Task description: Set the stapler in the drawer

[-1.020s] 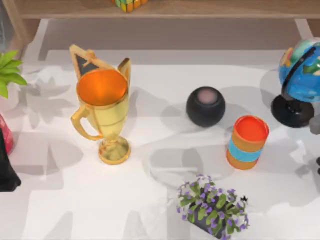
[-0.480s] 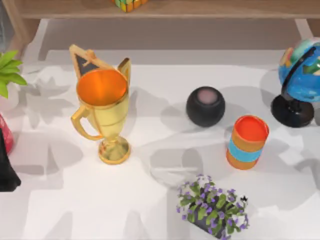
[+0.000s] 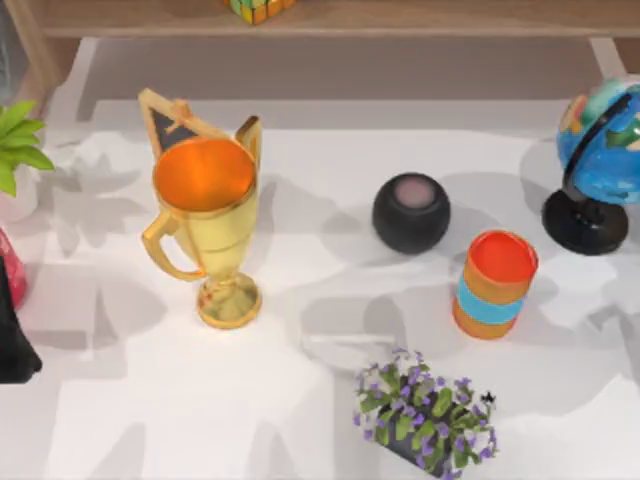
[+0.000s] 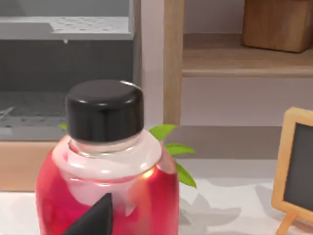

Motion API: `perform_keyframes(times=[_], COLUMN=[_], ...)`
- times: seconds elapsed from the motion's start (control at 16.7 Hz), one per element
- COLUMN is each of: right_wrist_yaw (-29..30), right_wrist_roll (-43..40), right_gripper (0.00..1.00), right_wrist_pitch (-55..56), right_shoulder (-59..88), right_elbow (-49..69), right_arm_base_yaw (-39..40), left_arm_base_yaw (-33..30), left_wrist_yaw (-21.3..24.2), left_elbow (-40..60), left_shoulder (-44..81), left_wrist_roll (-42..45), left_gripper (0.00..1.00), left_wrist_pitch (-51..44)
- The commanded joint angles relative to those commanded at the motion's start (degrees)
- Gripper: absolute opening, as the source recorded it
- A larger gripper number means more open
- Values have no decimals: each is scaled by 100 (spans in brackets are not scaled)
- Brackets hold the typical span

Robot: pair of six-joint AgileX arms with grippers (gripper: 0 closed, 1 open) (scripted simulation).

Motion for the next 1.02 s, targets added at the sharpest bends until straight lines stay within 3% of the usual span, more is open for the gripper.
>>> perform_keyframes(times=[0.48,1.02], right_wrist_yaw=[184,219], right_wrist_roll=[143,389], right_gripper=[0,0], right_wrist_pitch=[-847,-2285], right_shoulder=[-251,3136], right_elbow=[2598,6851], right_arm_base_yaw=[-958,-1808], left_arm_base_yaw=[0,0], left_wrist_yaw=[0,0], left_elbow=[0,0], left_shoulder=[0,0], left_wrist_roll=[0,0], left_gripper=[100,100], left_wrist_pitch=[0,0])
